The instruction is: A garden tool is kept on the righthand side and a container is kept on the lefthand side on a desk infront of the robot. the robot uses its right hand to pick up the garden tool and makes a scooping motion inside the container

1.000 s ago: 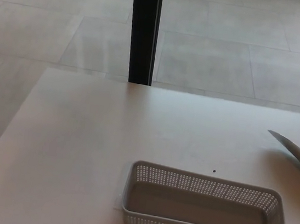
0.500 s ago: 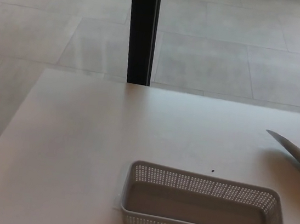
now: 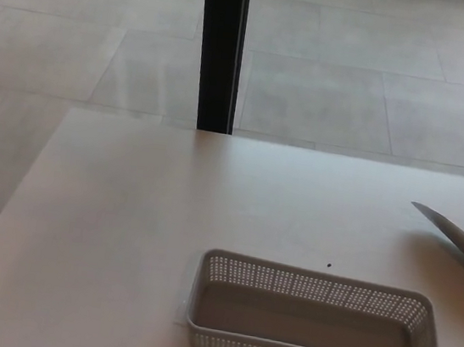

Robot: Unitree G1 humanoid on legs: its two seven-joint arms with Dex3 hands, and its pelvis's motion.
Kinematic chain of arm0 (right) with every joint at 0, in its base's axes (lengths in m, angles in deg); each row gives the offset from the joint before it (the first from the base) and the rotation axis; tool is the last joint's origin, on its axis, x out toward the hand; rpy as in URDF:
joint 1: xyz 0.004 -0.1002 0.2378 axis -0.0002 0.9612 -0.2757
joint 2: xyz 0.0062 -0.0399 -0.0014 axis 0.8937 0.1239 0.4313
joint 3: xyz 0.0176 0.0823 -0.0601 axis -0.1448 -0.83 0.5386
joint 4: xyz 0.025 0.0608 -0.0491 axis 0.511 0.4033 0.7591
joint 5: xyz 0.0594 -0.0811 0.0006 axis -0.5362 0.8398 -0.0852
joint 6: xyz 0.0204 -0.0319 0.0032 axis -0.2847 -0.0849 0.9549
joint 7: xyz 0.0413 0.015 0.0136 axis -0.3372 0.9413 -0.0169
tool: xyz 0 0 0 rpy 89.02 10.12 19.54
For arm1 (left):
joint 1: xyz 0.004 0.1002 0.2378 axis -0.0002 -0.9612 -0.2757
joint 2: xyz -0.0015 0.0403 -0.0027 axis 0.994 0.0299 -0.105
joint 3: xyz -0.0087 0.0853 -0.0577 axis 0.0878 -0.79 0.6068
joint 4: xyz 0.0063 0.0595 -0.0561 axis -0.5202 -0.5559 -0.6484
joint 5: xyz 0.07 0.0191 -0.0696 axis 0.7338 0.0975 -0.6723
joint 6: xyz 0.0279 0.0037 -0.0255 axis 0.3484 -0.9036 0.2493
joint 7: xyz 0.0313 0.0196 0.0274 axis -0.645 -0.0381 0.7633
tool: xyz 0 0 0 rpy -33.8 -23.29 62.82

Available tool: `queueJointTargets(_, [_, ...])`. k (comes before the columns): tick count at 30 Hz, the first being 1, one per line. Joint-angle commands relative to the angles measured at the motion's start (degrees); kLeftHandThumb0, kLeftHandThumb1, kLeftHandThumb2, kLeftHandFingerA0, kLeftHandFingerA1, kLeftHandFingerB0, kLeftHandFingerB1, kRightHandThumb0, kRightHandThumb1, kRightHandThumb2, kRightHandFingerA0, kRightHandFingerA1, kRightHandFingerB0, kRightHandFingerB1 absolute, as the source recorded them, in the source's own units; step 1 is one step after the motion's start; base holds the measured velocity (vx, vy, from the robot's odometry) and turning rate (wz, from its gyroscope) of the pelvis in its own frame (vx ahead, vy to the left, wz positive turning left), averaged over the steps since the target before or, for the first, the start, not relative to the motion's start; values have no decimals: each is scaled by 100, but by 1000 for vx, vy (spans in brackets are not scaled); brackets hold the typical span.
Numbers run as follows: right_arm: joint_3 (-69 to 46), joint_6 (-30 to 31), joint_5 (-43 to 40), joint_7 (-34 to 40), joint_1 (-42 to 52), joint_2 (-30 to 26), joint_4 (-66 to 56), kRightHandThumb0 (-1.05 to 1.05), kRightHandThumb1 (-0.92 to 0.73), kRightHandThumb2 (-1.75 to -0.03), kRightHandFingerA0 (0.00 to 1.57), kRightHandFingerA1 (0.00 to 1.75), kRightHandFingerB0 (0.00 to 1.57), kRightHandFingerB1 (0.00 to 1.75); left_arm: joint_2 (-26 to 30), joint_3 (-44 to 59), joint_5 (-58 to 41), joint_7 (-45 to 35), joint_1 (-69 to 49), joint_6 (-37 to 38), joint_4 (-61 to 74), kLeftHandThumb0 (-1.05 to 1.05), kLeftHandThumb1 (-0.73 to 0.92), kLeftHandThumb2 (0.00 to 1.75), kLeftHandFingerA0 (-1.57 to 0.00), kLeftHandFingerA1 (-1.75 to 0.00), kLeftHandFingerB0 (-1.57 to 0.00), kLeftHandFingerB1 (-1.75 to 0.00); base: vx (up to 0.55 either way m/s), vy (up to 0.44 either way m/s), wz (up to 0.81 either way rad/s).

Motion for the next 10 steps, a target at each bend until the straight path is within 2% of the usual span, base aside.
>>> queueJointTargets(1, [-810,176,-1037,906,169,190,527,-105,-92,-83,0,0,0,37,92,-107,99,-60,-19,-93,-36,-24,-1,91,-85,-90,-78,-85,0,0,0])
queueJointTargets(10, [-787,91,-1259,980,316,168,600,-105,-92,-83,0,0,0,37,136,-168,101,-74,32,-97,-31,-24,-1,91,-85,-90,-78,-85,0,0,0])
